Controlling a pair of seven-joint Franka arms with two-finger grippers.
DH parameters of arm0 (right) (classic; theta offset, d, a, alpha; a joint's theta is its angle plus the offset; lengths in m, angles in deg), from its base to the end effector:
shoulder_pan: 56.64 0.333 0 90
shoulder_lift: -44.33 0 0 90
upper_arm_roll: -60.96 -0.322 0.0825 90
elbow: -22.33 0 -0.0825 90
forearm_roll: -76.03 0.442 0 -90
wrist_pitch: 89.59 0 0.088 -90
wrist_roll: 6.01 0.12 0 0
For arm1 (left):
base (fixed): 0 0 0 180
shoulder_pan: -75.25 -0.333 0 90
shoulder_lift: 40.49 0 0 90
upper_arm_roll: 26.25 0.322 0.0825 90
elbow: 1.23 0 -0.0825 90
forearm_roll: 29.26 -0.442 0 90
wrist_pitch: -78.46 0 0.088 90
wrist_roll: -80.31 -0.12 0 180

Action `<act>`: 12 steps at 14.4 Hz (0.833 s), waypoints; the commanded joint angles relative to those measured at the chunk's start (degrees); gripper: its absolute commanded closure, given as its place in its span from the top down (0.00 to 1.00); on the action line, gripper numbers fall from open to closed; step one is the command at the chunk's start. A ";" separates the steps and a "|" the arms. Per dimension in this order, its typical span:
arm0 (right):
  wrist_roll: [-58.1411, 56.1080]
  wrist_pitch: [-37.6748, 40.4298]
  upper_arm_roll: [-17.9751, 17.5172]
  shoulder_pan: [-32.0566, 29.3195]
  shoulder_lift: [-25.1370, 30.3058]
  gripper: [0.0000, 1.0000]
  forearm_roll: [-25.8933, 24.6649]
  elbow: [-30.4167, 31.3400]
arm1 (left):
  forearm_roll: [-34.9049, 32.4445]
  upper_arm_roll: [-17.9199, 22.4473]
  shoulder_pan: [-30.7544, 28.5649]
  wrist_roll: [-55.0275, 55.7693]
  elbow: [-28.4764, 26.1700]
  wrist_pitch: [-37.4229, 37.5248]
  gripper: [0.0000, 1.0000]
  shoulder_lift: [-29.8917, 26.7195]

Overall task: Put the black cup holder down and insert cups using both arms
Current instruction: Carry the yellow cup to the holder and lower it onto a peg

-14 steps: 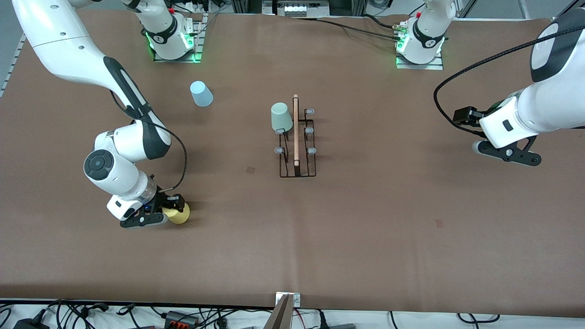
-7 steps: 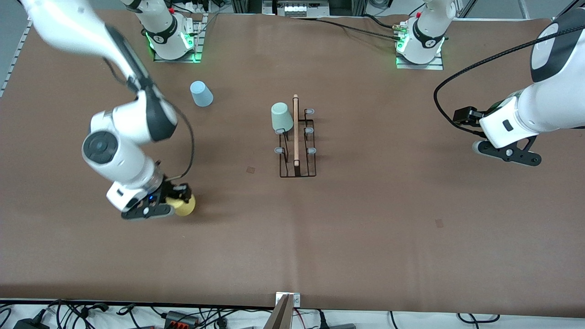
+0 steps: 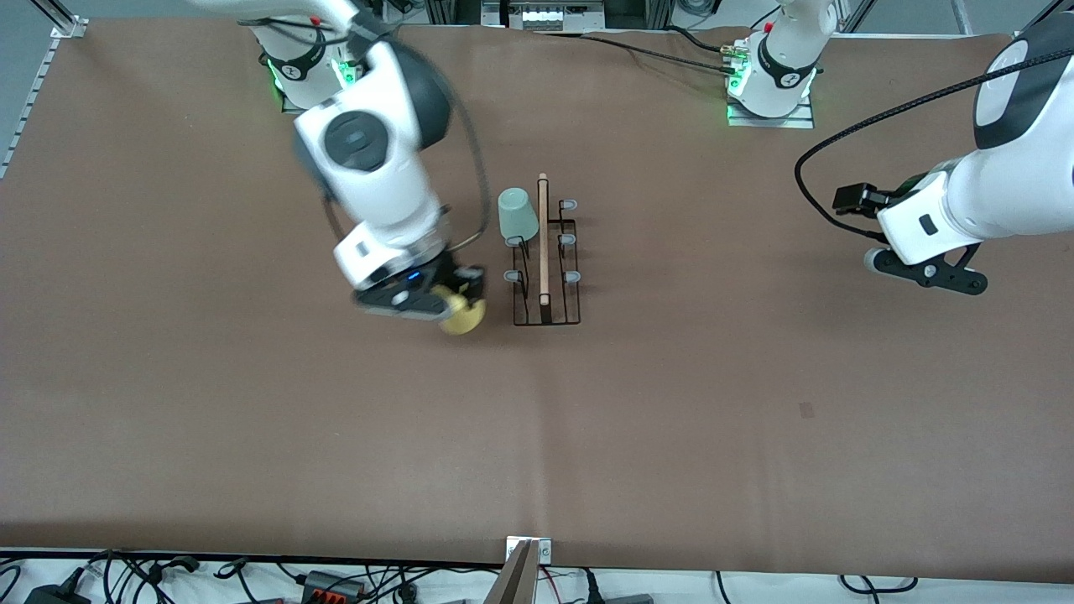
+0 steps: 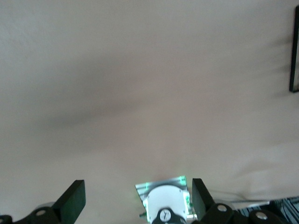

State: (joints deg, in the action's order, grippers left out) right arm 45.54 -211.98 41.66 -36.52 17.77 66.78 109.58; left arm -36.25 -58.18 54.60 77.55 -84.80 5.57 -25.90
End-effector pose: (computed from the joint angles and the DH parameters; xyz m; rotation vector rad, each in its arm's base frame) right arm 0.6131 0.4485 0.3916 -2.9960 0.2754 -0.1856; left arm 0.6293 -0.0732 0.5174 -3.0381 0.3752 0.6248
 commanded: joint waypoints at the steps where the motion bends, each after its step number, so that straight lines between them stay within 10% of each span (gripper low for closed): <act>1: 5.38 1.02 0.58 2.55 -0.86 0.09 0.91 -1.73 | 0.66 -0.32 -0.18 -0.23 1.04 1.35 1.00 -0.52; 10: 5.76 -5.23 0.58 4.75 -5.35 0.11 0.38 0.64 | 3.57 -0.06 1.76 0.38 7.63 -1.56 1.00 1.06; 11: 5.67 -5.31 0.58 4.75 -5.61 0.23 0.46 0.64 | 3.65 0.03 1.58 0.38 7.64 -1.56 1.00 1.06; 12: 5.58 -5.31 0.58 4.75 -5.96 0.67 0.29 0.64 | 3.65 0.03 1.49 0.38 7.72 -1.64 1.00 1.06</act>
State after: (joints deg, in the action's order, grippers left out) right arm 50.41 -217.13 41.77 -32.29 11.87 66.90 110.45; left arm -32.20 -58.36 56.04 77.62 -78.84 3.86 -25.73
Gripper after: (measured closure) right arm 0.344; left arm 0.000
